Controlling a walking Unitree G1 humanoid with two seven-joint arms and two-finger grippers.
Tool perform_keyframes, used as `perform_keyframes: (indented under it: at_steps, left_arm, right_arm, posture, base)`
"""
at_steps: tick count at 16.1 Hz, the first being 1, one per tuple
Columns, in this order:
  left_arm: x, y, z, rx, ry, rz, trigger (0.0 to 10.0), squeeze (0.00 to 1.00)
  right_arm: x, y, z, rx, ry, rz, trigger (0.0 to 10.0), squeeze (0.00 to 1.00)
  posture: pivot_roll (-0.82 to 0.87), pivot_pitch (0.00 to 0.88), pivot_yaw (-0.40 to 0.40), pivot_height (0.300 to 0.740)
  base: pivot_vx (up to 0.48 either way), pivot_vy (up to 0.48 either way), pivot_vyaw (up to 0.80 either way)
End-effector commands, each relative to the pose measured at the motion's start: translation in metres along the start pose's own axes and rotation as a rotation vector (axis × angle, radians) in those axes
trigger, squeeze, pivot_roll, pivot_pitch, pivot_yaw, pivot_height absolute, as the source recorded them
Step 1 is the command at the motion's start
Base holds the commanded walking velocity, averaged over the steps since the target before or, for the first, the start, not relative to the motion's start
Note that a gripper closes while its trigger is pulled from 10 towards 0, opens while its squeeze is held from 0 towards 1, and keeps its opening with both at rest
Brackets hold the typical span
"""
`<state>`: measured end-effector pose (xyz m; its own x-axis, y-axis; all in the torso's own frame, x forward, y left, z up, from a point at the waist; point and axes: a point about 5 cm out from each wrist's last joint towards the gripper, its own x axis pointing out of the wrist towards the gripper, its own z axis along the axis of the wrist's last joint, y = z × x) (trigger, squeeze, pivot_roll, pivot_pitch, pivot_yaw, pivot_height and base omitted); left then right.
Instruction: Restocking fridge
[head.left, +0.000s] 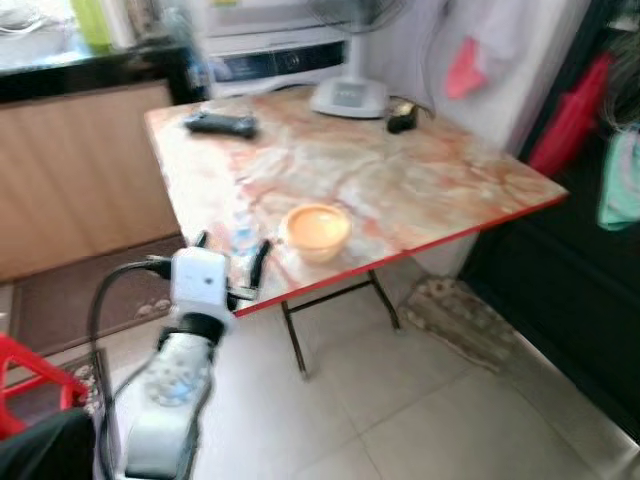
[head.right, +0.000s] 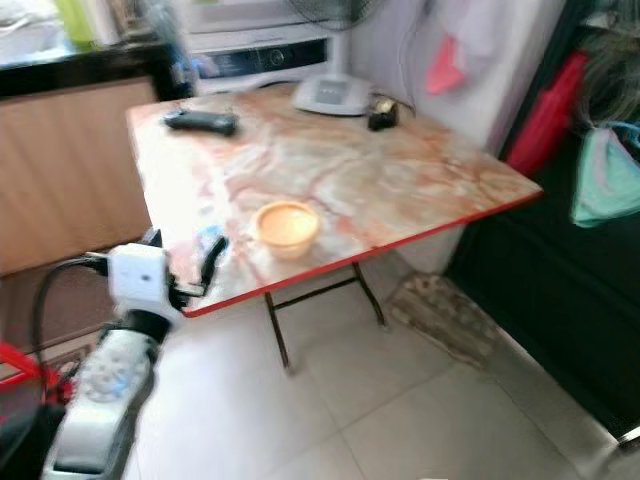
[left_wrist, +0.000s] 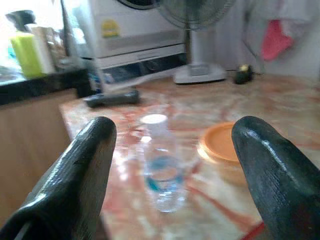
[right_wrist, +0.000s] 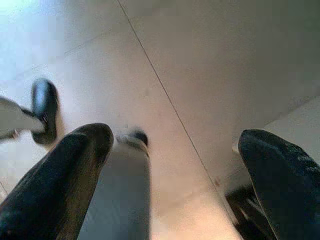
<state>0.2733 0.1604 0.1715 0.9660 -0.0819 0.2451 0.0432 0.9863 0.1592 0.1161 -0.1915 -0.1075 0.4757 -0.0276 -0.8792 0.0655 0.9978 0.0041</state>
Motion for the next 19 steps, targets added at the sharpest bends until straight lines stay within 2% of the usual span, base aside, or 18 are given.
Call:
perform_keyframes:
  at_steps: [1,4,6,10,16,19]
  left_arm:
    - [0.003,-0.0034,0.0068,0.016,-0.012,-0.014,10.0,0.0]
    - [0.0042,-0.0014,0.0082,0.034,-0.012,-0.012,10.0,0.0]
    - [0.0047,-0.0023,0.0085,0.036,-0.008,-0.012,10.0,0.0]
    - [0.0049,-0.0038,0.0085,0.038,-0.006,-0.009,10.0,0.0]
    - [0.0099,-0.0054,0.0115,0.05,-0.024,-0.016,10.0,0.0]
    - [0.0112,-0.006,0.0125,0.056,-0.029,-0.017,10.0,0.0]
  right_arm:
    - [-0.0016,-0.0022,-0.0064,0.019,0.018,0.001,10.0,0.0]
    - [-0.0015,-0.0019,-0.0063,0.006,0.021,0.008,10.0,0.0]
    - [-0.0014,-0.002,-0.006,-0.04,0.032,0.021,10.0,0.0]
    - [-0.0016,-0.0011,-0.0064,-0.006,0.026,0.037,10.0,0.0]
    - [-0.0016,-0.001,-0.006,-0.036,0.026,0.05,10.0,0.0]
    - [-0.0014,-0.0008,-0.0048,-0.054,0.026,0.063,10.0,0.0]
  posture:
    - [0.17,0.0,-0.038,0.74]
    - [0.16,0.0,-0.04,0.74]
    - [0.16,0.0,-0.043,0.74]
    - [0.17,0.0,-0.047,0.74]
    - [0.17,0.0,-0.047,0.74]
    - [0.17,0.0,-0.054,0.74]
  base:
    - [0.0,0.0,0.0]
    - [0.0,0.0,0.0]
    - [0.0,0.0,0.0]
    - [0.0,0.0,0.2]
    - [0.0,0.0,0.0]
    - [0.247,0.0,0.0]
